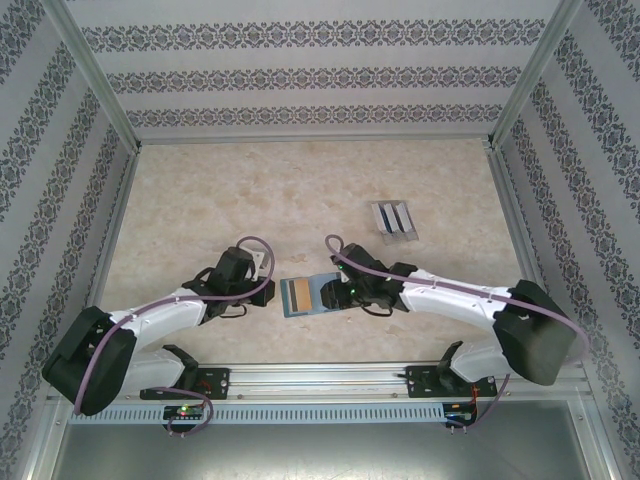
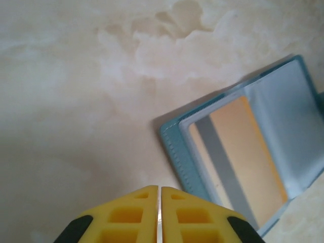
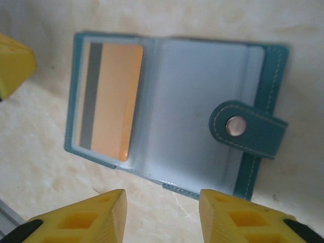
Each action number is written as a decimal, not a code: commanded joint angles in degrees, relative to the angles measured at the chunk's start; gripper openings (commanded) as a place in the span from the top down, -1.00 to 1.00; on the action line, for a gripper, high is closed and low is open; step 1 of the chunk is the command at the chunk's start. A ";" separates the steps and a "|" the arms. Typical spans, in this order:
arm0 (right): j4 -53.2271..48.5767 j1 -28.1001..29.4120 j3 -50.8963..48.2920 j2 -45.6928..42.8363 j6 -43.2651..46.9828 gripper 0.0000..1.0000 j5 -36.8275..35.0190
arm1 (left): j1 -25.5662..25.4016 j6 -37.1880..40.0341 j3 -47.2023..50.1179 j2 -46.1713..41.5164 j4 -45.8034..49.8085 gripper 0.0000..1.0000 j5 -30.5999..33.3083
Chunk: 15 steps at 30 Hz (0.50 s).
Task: Put the credit cards into the card holder
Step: Insert the credit card into the card slot, then flip over the card slot in the card holder.
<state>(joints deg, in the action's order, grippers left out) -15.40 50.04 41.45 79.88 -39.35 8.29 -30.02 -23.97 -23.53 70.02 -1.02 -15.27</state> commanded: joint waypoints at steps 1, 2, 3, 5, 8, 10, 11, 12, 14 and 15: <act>1.57 -0.02 1.82 3.12 -1.60 0.13 -2.55 | -0.62 3.76 0.72 -1.29 -5.84 0.76 1.05; 1.77 -0.04 2.19 4.37 -1.60 0.14 -2.48 | -0.57 3.67 1.17 -1.16 -6.83 0.75 0.60; 2.09 -0.11 2.52 5.48 -1.56 0.13 -2.24 | -0.57 3.71 1.08 -1.09 -6.82 0.75 -0.01; 2.77 -0.16 3.19 7.63 -2.10 0.13 -1.85 | -0.78 4.28 1.14 -0.83 -7.05 0.75 -0.33; 3.53 -0.16 4.22 10.08 -2.74 0.14 -1.53 | -0.97 4.28 1.74 -0.29 -8.09 0.75 0.10; 3.67 -0.12 4.64 10.94 -2.74 0.18 -1.20 | -1.11 4.30 1.56 0.45 -8.13 0.74 -0.05; 3.84 -0.12 4.69 11.30 -2.88 0.21 -1.01 | -1.21 4.44 1.18 0.95 -8.08 0.74 -0.18; 3.87 -0.10 4.74 11.59 -3.14 0.22 -0.94 | -1.27 4.52 0.99 1.63 -8.06 0.73 -0.32; 4.10 -0.07 4.74 12.01 -3.65 0.22 -0.42 | -1.42 4.31 0.84 2.90 -8.08 0.73 -0.34; 4.65 -0.03 4.62 12.13 -3.82 0.22 0.07 | -1.40 4.22 0.47 3.56 -8.04 0.73 -0.46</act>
<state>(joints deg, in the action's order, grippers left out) -11.97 50.02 45.15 90.94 -41.93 7.88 -30.63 -21.15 -22.61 72.16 -6.94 -15.16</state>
